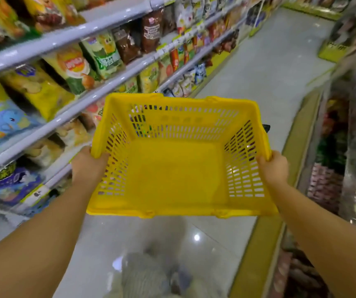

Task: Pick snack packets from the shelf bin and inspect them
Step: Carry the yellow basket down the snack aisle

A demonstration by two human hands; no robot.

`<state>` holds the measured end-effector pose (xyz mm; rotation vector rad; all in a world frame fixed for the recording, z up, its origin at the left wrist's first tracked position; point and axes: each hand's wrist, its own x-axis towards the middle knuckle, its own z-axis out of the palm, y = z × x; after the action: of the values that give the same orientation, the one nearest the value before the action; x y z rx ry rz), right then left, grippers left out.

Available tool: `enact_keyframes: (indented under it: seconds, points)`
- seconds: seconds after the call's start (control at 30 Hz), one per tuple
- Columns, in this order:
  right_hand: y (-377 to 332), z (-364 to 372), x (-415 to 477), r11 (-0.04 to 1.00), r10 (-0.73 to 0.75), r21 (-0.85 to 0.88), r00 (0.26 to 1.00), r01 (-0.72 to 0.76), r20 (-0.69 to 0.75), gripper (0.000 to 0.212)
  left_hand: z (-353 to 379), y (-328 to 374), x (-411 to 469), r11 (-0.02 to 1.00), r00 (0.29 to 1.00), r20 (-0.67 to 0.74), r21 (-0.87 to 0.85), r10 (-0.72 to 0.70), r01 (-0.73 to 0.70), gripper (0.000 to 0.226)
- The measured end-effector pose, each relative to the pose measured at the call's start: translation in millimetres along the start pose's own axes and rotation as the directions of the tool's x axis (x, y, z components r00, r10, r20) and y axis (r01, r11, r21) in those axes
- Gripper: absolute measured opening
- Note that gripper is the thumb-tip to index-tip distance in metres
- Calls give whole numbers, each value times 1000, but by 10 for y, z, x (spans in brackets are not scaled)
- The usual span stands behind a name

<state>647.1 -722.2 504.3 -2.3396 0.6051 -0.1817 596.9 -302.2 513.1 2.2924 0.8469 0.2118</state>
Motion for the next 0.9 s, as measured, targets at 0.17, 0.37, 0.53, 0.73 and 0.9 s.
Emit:
enact_keyframes:
  seconds: [0.17, 0.37, 0.53, 0.73, 0.9]
  points:
    - [96, -74, 764, 996, 91, 20, 993, -89, -78, 25, 619, 818, 571, 993, 992, 67, 23, 111, -113, 36]
    - [1, -220, 1719, 987, 162, 19, 976, -161, -149, 25, 1374, 1893, 1286, 981, 970, 154, 8, 189, -192, 39]
    - [43, -502, 2460, 975, 221, 29, 950, -220, -222, 27, 2057, 2917, 1751, 953, 922, 243, -63, 303, -297, 23]
    - [241, -772, 3537, 962, 271, 54, 923, -267, -272, 21, 3003, 3993, 2077, 929, 886, 278, -119, 371, -352, 23]
    - [313, -989, 4598, 963, 269, 50, 916, -266, -297, 24, 3740, 4755, 2316, 928, 884, 287, -168, 370, -334, 18]
